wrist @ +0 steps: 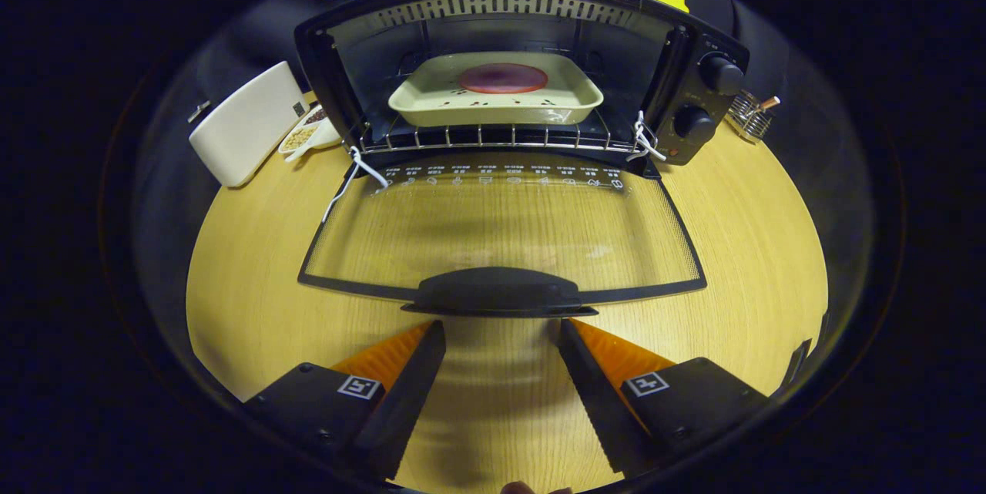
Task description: Open the toaster oven, put the food inside, and close the toaster oven door.
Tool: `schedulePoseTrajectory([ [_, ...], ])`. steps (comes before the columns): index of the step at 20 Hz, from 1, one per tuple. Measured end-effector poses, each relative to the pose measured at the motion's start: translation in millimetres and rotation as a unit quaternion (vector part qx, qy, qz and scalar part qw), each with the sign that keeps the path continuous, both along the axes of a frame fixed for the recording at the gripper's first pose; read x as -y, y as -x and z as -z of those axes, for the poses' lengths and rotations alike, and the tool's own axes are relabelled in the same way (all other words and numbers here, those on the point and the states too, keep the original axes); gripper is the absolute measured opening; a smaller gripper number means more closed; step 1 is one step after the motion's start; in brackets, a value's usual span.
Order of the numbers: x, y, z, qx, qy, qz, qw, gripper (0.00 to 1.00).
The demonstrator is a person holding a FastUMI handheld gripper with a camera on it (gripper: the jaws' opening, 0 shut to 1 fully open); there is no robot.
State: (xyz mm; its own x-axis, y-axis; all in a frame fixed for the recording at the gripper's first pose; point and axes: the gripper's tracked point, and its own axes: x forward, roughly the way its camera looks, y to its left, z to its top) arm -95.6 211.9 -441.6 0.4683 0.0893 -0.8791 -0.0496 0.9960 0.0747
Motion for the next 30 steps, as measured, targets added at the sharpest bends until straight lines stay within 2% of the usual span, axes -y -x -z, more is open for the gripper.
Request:
schedulePoseTrajectory([
  [5, 7, -1, -2, 0.002, 0.006, 0.008, 1.0, 0.98],
  [17, 13, -1, -51, 0.098, 0.007, -0.002, 0.995, 0.99],
  [21, 17, -10, -70, 0.139, 0.009, -0.007, 0.99, 0.99],
  [30, 25, -37, -116, 0.187, -0.01, 0.002, 0.982, 0.99],
])
